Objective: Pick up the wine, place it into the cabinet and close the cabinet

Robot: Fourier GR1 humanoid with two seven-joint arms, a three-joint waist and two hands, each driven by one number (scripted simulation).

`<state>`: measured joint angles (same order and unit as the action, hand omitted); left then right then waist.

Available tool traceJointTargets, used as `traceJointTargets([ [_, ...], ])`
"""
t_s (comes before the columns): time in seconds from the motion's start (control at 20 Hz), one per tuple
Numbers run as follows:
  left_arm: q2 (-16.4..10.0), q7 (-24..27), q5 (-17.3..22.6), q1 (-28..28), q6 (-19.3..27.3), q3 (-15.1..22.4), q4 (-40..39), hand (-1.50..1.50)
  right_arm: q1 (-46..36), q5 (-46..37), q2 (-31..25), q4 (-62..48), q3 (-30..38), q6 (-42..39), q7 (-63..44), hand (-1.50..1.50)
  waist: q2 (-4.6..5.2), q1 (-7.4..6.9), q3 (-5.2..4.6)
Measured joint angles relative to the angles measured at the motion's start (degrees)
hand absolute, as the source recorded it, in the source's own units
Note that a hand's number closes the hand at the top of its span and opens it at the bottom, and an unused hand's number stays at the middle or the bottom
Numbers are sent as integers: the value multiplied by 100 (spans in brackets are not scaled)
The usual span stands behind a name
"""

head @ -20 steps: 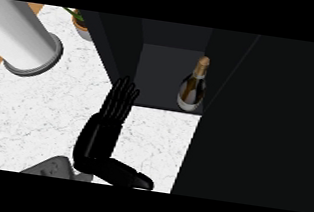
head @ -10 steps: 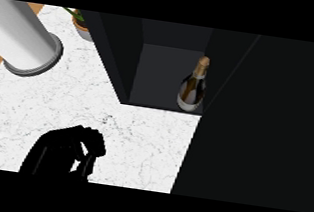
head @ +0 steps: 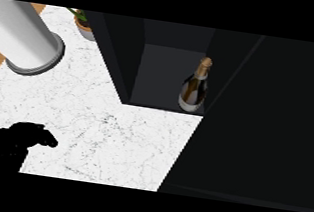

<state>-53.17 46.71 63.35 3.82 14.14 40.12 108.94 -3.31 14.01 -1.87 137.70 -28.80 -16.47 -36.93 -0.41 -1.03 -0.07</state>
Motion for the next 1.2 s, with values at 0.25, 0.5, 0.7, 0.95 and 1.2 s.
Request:
traceJointTargets([
  [0.25, -437, 346, 356, 707, -579, -547, 3, -150, -297, -479, 81, -26, -887, 651, -401, 150, -25, -22, -8],
  [0.5, -752, 517, 621, 1179, -1085, -982, -226, -150, -864, -1108, 46, -273, -1786, 1590, -463, 150, -36, -59, -15],
  [0.7, -1038, 646, 784, 1520, -1571, -1325, -433, -150, -1394, -1252, -343, -283, -1969, 2326, -425, 150, -37, -117, -19],
  [0.95, -1288, 710, 886, 1771, -1984, -1631, -633, -150, -1892, -1439, -658, -311, -2117, 3206, -210, 150, -38, -175, -23],
  [1.2, -1456, 807, 866, 2049, -2402, -1863, -765, -150, -2401, -1396, -786, -476, -2091, 3907, -74, 150, -15, -263, -22],
])
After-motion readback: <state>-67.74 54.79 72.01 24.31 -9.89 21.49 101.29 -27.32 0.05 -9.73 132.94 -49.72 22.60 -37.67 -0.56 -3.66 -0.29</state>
